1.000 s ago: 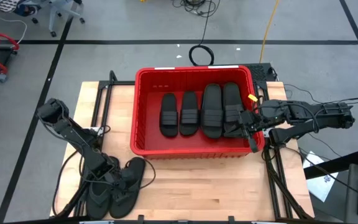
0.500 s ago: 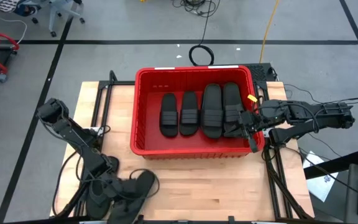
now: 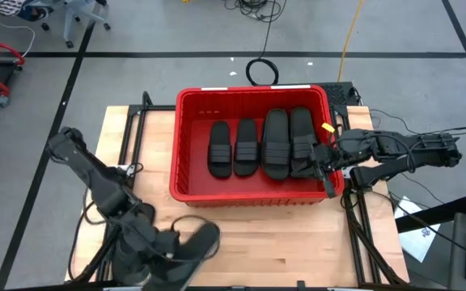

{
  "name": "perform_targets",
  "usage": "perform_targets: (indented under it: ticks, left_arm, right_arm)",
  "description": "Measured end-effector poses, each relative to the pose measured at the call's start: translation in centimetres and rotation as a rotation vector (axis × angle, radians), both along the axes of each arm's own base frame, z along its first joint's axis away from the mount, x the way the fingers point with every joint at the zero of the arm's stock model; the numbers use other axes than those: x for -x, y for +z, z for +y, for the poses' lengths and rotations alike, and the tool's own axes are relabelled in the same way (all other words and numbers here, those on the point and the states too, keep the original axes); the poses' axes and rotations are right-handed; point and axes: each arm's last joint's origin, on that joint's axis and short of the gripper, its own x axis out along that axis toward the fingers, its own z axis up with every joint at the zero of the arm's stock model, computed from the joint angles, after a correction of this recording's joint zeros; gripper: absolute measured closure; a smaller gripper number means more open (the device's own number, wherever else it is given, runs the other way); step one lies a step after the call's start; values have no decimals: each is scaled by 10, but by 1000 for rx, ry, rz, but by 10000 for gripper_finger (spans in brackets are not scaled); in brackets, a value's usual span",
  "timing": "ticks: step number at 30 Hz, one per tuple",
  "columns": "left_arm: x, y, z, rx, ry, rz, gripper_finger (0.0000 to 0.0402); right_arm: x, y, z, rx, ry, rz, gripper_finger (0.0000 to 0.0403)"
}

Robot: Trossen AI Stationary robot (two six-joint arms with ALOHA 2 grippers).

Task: Pick and place slides into bin
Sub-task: Put the black slipper into the red container

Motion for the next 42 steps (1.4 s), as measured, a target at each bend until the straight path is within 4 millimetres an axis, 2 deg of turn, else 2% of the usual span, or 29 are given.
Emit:
perform_targets:
  ticks: [5,9,12,17,21,24,29,31,37,42]
  left_arm:
    - [10,43,43,-265,-82,11,401]
    - [14,80,84,-389,-37,-110,401]
    - [6,101,112,-440,22,-245,401]
    - [-19,118,165,-599,240,-339,401]
    - [-62,110,211,-660,364,-326,401]
    - [-99,96,240,-651,372,-309,401]
    - [-163,54,274,-611,362,-245,401]
    - [-180,36,282,-595,352,-207,401]
    - [-212,-5,298,-571,418,-83,401]
    - [-217,-12,312,-552,610,-18,401]
  right_arm:
    - [-1,2,0,-3,0,-25,403]
    - [-1,3,-1,8,-31,-36,403]
    - [-2,3,-4,46,-131,-41,403]
    - [-2,3,-7,85,-236,-46,403]
    - [-2,3,-7,74,-242,-44,403]
    - [0,2,-7,73,-242,-29,403]
    - [17,1,-10,57,-175,17,403]
    - [27,1,-12,38,-152,33,403]
    - [47,3,-15,18,-150,23,403]
    - [55,6,-16,47,-168,-9,403]
